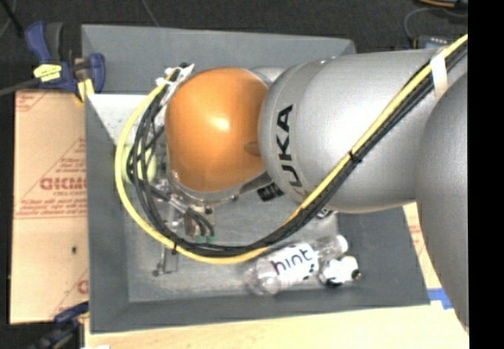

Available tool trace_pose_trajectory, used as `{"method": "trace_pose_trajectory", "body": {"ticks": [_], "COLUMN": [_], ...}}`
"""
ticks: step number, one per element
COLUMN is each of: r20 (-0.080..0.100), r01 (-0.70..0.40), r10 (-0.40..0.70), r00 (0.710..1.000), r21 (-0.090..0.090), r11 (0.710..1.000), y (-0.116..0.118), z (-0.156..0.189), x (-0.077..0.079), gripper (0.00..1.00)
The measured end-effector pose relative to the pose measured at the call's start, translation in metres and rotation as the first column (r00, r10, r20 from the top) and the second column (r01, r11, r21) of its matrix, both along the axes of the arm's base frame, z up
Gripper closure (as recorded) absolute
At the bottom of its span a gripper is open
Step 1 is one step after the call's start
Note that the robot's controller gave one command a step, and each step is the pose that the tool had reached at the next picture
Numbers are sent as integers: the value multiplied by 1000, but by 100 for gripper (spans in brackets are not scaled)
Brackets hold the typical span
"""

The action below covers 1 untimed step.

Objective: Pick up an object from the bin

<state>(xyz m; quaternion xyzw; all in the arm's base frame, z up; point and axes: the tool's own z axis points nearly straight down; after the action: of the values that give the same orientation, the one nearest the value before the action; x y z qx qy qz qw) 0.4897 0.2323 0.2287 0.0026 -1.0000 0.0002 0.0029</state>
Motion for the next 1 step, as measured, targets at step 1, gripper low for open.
{"method": "trace_pose_trajectory", "body": {"ticks": [1], "r20": [8], "r01": [4], "r10": [-4], "r00": [1000], "r21": [2], "r11": [1000], "y": [-1], "z": [4], "x": [2], "gripper": [0]}}
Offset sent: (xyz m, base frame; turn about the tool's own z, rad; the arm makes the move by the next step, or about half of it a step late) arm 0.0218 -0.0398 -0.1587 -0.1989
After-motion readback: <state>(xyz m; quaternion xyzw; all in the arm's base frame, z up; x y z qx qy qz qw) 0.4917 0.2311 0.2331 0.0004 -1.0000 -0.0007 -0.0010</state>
